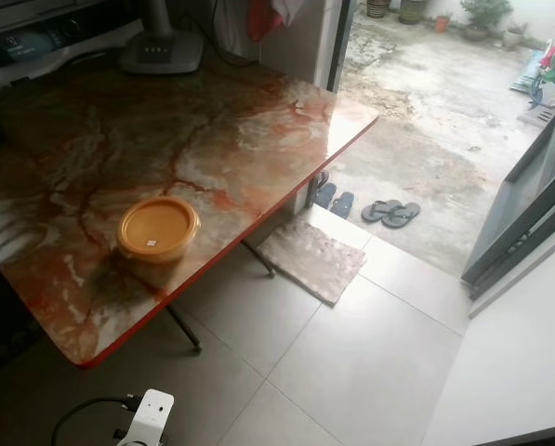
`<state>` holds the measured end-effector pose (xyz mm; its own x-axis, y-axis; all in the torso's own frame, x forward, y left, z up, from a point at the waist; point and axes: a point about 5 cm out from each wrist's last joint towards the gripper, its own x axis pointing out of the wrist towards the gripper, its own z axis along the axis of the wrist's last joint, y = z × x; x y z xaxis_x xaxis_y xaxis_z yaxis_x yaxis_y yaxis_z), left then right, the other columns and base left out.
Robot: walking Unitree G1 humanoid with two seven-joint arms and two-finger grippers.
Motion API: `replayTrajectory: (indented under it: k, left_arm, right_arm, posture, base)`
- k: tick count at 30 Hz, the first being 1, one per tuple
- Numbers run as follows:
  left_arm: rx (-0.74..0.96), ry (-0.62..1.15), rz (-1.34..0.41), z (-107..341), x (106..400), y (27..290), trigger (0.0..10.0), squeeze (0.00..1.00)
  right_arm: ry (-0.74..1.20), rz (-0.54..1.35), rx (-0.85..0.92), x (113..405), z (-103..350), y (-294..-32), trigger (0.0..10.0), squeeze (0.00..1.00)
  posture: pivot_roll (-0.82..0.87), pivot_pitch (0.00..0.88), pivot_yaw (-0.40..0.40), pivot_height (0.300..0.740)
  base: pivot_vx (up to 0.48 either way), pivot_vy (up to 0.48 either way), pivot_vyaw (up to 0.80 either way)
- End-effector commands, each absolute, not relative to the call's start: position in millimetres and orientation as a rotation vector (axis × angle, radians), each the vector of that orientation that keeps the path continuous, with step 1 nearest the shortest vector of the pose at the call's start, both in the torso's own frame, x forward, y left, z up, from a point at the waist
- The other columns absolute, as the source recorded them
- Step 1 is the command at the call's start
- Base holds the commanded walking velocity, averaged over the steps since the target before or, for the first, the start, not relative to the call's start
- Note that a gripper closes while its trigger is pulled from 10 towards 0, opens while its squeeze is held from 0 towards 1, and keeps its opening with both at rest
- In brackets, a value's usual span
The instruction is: Restocking fridge
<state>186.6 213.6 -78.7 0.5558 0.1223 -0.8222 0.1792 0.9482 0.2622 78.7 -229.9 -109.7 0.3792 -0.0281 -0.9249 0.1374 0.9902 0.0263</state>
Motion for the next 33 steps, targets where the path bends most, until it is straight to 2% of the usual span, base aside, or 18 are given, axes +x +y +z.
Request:
replayTrajectory:
  k: [1, 6, 12, 14, 33]
  left_arm:
    - [0.346, 1.01, -0.037, -81.2, 180.5, 216.6, 10.0, 0.0]
    - [0.343, 1.008, -0.029, -81.2, 180.4, 216.9, 10.0, 0.0]
    - [0.37, 1.009, -0.042, -80.9, 181.3, 216.7, 10.0, 0.0]
    - [0.329, 1.012, -0.012, -81.5, 180.2, 216.5, 10.0, 0.0]
    - [0.33, 1.002, -0.016, -81.7, 179.8, 215.3, 10.0, 0.0]
  right_arm:
    - [1.198, -0.1, 0.1, 73.1, -110.8, -230.0, 10.0, 0.0]
    - [1.197, -0.097, 0.102, 73.1, -110.9, -229.6, 10.0, 0.0]
    - [1.197, -0.101, 0.101, 73.4, -110.7, -230.3, 10.0, 0.0]
    - [1.195, -0.096, 0.101, 73.8, -110.5, -230.4, 10.0, 0.0]
    - [1.199, -0.094, 0.097, 72.8, -110.6, -230.9, 10.0, 0.0]
  posture:
    - [0.04, 0.096, -0.003, 0.74]
    - [0.04, 0.096, -0.006, 0.74]
    - [0.04, 0.101, -0.008, 0.74]
    - [0.04, 0.106, -0.01, 0.74]
    - [0.04, 0.079, -0.011, 0.74]
  base:
    - [0.0, 0.0, -0.73]
    - [0.0, 0.0, -0.73]
    - [0.0, -0.402, -0.73]
    - [0.0, 0.0, -0.73]
    - [0.0, 0.0, -0.73]
